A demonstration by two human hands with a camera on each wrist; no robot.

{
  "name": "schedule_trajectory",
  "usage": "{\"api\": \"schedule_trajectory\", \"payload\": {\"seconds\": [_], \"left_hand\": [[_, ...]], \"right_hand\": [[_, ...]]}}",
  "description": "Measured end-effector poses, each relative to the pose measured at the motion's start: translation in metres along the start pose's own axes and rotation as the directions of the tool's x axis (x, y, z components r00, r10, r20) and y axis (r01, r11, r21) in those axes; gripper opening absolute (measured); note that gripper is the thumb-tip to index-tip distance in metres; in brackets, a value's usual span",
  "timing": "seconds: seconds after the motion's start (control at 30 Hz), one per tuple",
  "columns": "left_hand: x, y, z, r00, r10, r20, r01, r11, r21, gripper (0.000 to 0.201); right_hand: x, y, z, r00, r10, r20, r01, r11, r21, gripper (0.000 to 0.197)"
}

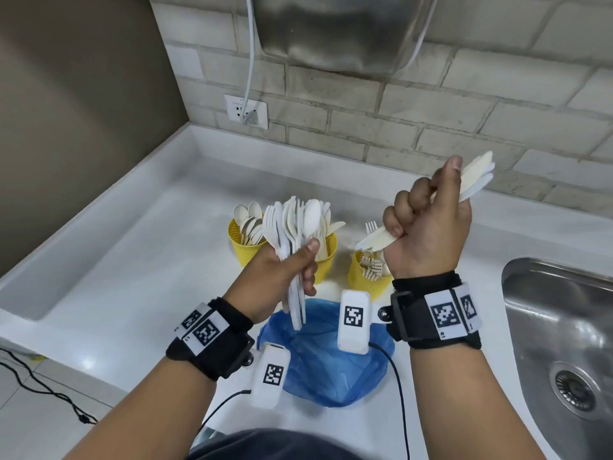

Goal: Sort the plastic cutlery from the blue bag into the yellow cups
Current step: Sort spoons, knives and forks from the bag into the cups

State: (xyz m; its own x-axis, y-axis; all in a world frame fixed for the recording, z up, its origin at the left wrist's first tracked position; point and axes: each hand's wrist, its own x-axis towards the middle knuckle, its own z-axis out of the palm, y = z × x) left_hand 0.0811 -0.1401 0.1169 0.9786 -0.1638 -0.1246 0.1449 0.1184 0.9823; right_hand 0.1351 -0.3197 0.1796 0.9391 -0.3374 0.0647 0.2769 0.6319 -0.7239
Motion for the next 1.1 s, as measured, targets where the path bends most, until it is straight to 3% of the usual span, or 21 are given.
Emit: {"api": "schedule_trajectory", "payload": {"seconds": [0.13,0.23,0.33,0.4,0.47,0.6,0.7,0.8,0.93,1.03,1.1], "left_hand": [[0.005,0.001,0.003,0.971,-0.232,0.056,0.238,0.927,-0.29,0.03],[0.006,0.002,0.004,0.958,-0.27,0.095,0.284,0.86,-0.424,0.027],[0.006,0.001,0.002,0.961,-0.258,0.102,0.275,0.844,-0.46,0.042],[0.006,-0.001,-0.002,0.964,-0.257,0.062,0.258,0.858,-0.445,0.05],[0.006,-0.004,-0.007,0.965,-0.261,0.025,0.244,0.859,-0.45,0.046],[0.003,0.001,-0.016,0.972,-0.233,-0.012,0.204,0.873,-0.443,0.022],[-0.001,0.008,-0.02,0.986,-0.162,-0.034,0.143,0.937,-0.318,0.023],[-0.005,0.008,-0.024,0.991,-0.082,-0.103,0.07,0.991,-0.111,0.028],[-0.008,0.004,-0.028,0.985,0.009,-0.172,0.004,0.997,0.074,0.03],[-0.007,0.003,-0.03,0.99,0.081,-0.112,-0.052,0.97,0.237,0.03],[-0.006,0.003,-0.029,0.991,0.116,-0.059,-0.097,0.961,0.258,0.031]], "right_hand": [[-0.025,0.002,0.02,0.951,-0.096,0.293,0.13,0.986,-0.1,0.03],[-0.037,0.021,0.02,0.873,-0.057,0.484,0.211,0.939,-0.27,0.021],[-0.042,0.044,0.016,0.83,0.072,0.554,0.235,0.854,-0.464,0.036],[-0.042,0.058,0.013,0.839,0.144,0.525,0.233,0.777,-0.585,0.047],[-0.04,0.065,0.01,0.859,0.135,0.494,0.255,0.724,-0.641,0.046],[-0.026,0.062,0.002,0.882,0.045,0.469,0.355,0.591,-0.725,0.053],[-0.012,0.055,-0.001,0.938,0.034,0.345,0.259,0.593,-0.763,0.051],[0.003,0.053,0.0,0.967,-0.107,0.229,0.249,0.568,-0.784,0.052],[0.02,0.063,0.001,0.937,-0.142,0.318,0.346,0.281,-0.895,0.06],[0.026,0.076,0.003,0.947,-0.066,0.315,0.322,0.143,-0.936,0.06],[0.026,0.084,0.003,0.951,0.022,0.308,0.306,0.053,-0.95,0.054]]}}
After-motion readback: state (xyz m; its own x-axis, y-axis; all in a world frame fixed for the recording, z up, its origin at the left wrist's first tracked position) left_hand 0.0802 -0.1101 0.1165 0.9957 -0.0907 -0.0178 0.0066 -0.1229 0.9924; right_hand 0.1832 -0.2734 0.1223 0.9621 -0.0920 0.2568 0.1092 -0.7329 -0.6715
